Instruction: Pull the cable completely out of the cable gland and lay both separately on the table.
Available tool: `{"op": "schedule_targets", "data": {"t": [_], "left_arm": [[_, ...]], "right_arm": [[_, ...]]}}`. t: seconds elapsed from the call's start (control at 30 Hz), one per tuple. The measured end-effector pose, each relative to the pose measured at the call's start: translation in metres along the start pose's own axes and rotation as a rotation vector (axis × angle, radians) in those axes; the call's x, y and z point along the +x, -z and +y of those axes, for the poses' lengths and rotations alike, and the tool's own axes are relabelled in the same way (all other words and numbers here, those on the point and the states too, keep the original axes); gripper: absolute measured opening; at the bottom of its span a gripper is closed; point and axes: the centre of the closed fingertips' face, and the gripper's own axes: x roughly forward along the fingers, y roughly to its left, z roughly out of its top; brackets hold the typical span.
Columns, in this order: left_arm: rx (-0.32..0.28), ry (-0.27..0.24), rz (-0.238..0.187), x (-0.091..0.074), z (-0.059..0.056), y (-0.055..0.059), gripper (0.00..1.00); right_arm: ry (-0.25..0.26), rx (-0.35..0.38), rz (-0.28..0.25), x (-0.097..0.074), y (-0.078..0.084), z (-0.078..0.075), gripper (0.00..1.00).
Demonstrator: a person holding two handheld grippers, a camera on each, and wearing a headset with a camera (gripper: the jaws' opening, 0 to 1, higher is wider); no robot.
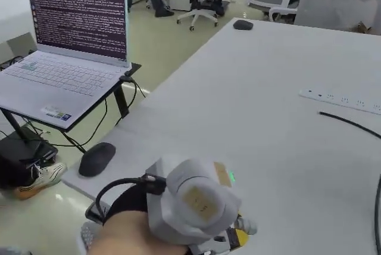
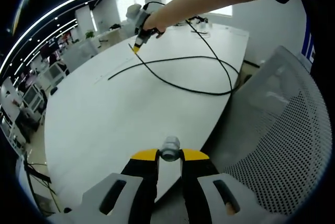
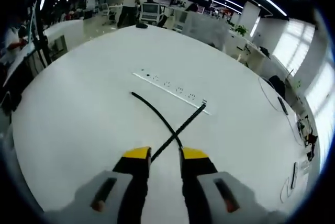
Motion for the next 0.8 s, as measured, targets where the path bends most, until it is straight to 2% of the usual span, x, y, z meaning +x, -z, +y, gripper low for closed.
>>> {"op": "schedule_targets", "data": {"t": [0.03,0.17,0.2,0.3,0.37,0.43,0.5,0.53,0.57,0.63,0.7,0.8], "left_arm": [[-0.007,0.004,-0.009,-0.001,0.000,-0.002,0.17],[-0.057,0.053,-0.066,-0.003,-0.003,-0.014,0.17],[-0.064,0.072,-0.089,-0.003,-0.003,-0.019,0.17],[-0.069,0.103,-0.109,0.000,-0.001,-0.028,0.17],[-0.058,0.124,-0.117,0.003,0.001,-0.034,0.17],[-0.034,0.152,-0.124,0.007,0.002,-0.043,0.17],[-0.008,0.190,-0.142,0.010,0.002,-0.055,0.17],[0.012,0.233,-0.138,0.013,-0.001,-0.060,0.17],[0.030,0.267,-0.114,0.015,-0.003,-0.059,0.17],[0.081,0.274,-0.092,0.022,0.002,-0.061,0.17],[0.080,0.312,-0.090,0.032,0.002,-0.065,0.17],[0.046,0.386,-0.077,0.048,-0.002,-0.064,0.17]], "right_arm": [[-0.006,0.004,0.006,-0.002,0.008,-0.001,0.32],[-0.037,-0.004,0.021,-0.020,0.029,0.001,0.34],[-0.053,-0.012,0.016,-0.029,0.033,0.006,0.34],[-0.126,-0.014,-0.022,-0.055,0.042,0.025,0.35],[-0.178,-0.015,-0.058,-0.079,0.048,0.042,0.36],[-0.208,-0.017,-0.090,-0.101,0.054,0.055,0.36],[-0.256,-0.022,-0.125,-0.132,0.063,0.076,0.36],[-0.270,-0.041,-0.137,-0.151,0.070,0.086,0.36],[-0.271,-0.055,-0.149,-0.164,0.076,0.091,0.37],[-0.257,-0.046,-0.177,-0.194,0.091,0.102,0.40],[-0.265,-0.043,-0.213,-0.222,0.107,0.116,0.41],[-0.251,-0.044,-0.217,-0.249,0.137,0.133,0.40]]}}
